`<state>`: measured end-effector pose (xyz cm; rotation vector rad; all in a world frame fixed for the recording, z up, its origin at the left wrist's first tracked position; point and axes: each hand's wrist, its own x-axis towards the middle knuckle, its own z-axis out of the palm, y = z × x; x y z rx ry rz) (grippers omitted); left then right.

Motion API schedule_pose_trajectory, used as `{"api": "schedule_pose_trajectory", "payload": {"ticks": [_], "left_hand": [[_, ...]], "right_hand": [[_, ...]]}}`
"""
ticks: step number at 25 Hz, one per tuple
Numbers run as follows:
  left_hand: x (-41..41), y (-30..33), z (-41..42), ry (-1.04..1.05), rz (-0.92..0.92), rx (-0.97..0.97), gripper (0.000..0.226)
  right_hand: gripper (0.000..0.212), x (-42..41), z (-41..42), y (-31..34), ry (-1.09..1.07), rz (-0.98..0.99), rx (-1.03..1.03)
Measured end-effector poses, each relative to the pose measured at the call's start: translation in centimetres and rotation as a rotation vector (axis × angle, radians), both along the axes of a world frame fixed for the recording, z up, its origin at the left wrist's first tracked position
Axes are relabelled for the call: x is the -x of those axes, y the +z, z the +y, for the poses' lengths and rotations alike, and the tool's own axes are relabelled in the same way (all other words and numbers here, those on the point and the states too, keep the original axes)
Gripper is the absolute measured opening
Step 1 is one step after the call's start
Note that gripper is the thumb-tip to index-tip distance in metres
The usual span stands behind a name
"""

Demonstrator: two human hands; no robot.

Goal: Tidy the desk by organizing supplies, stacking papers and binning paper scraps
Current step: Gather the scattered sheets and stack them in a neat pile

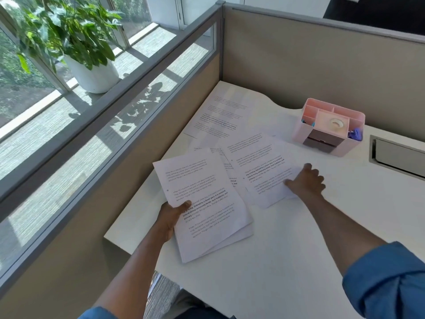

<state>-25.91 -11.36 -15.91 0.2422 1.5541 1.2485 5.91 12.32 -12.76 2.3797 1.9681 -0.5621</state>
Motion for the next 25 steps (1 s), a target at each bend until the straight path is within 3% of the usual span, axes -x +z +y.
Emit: {"api": "schedule_pose_trajectory", "payload": {"ticks": [7,9,12,13,19,23,25], "left_hand": [[0.0,-0.2,-0.1,-0.019,0.008,0.02,0.032],[0.1,-0.1,-0.1,-0.028,0.002,0.03,0.035],[0.1,-0.1,-0.1,-0.031,-0.008,0.041,0.04],[0.2,-0.1,-0.1,-0.029,-0.008,0.041,0.041],[0.1,-0.2,-0.3,-0.034,0.004,0.025,0.043],[0.2,-0.3,-0.4,-0.041,0.014,0.026,0.042],[0.3,-0.4,-0.4,-0.047,0.019,0.031,0.043]], "right_hand": [[0.077,0.0,0.5,0.0,-0.022,0.025,0.048],[0.064,-0.1,0.3,0.0,-0.034,0.083,0.054],[0.025,-0.4,-0.2,0.4,-0.01,0.144,0.022],[0.023,-0.4,-0.4,0.5,-0.019,0.149,0.005],[0.076,0.0,-2.5,0.5,-0.035,0.03,0.019],[0.077,-0.2,-2.1,0.8,0.002,-0.019,0.025],[0.069,-0.6,-2.1,0.6,-0.023,0.06,0.001]]}}
